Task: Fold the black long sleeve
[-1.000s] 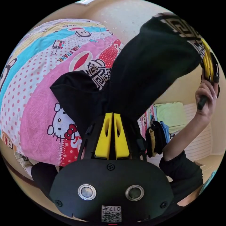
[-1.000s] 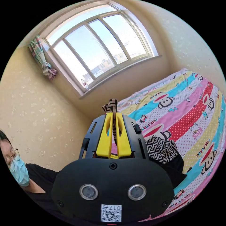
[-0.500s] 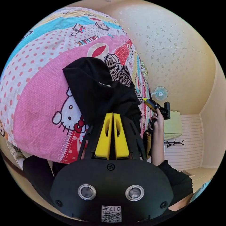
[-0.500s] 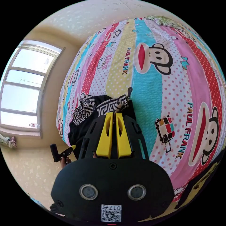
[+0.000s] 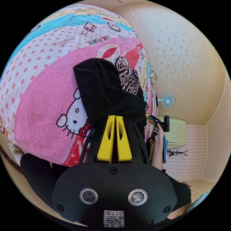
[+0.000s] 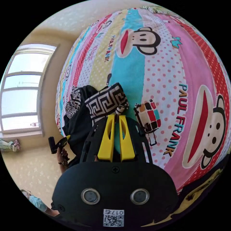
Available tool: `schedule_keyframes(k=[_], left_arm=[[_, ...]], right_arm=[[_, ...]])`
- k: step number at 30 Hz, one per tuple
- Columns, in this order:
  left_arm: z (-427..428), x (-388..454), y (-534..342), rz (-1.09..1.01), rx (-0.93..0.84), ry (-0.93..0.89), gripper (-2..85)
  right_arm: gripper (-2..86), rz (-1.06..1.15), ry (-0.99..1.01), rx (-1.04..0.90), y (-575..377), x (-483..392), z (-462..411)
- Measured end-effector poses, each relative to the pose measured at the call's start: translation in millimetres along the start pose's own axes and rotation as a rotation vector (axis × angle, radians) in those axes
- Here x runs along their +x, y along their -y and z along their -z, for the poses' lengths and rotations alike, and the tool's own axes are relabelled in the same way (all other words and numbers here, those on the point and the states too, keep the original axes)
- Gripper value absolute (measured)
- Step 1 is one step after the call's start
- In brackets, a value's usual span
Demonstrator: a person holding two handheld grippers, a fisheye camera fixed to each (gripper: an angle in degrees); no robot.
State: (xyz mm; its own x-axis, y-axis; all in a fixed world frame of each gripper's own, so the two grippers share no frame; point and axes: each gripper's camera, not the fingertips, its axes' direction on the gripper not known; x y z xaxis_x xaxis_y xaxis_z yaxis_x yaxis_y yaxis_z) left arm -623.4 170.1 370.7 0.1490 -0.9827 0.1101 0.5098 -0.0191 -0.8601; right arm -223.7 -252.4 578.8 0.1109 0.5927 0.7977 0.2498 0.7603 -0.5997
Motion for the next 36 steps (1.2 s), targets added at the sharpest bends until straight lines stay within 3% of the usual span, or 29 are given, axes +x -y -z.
schedule_keyframes(k=[6, 9, 13, 20, 24, 32, 34, 36], left_arm=[[24, 4, -23, -0.083, 0.071, -0.014, 0.7], [24, -2, -46, -0.056, 0.08, 0.01, 8.6], [10, -8, -64, -0.043, -0.06, 0.105, 13.4], [-26, -9, -83, -0.087, -0.215, 0.186, 10.8], [-40, -8, -79, -0.088, -0.306, 0.228, 3.9], [25, 38, -55, -0.217, -0.046, 0.246, 1.3], [43, 49, -29, -0.242, 0.086, 0.272, 2.3], [44, 43, -9, -0.23, 0.106, 0.24, 3.6]], right_arm=[[13.1, 0.133, 0.124, 0.067, -61, 4, 60], [15.8, 0.202, 0.149, 0.004, -92, 9, 67], [15.7, 0.213, 0.096, -0.129, -132, 25, 50], [10.9, 0.314, -0.028, -0.044, -204, 28, 50], [5.1, 0.279, -0.081, -0.088, -212, 22, 51], [3.6, 0.431, -0.087, 0.18, -203, -41, 138], [3.9, 0.421, -0.118, 0.228, -185, -48, 143], [4.6, 0.393, -0.144, 0.243, -164, -48, 140]])
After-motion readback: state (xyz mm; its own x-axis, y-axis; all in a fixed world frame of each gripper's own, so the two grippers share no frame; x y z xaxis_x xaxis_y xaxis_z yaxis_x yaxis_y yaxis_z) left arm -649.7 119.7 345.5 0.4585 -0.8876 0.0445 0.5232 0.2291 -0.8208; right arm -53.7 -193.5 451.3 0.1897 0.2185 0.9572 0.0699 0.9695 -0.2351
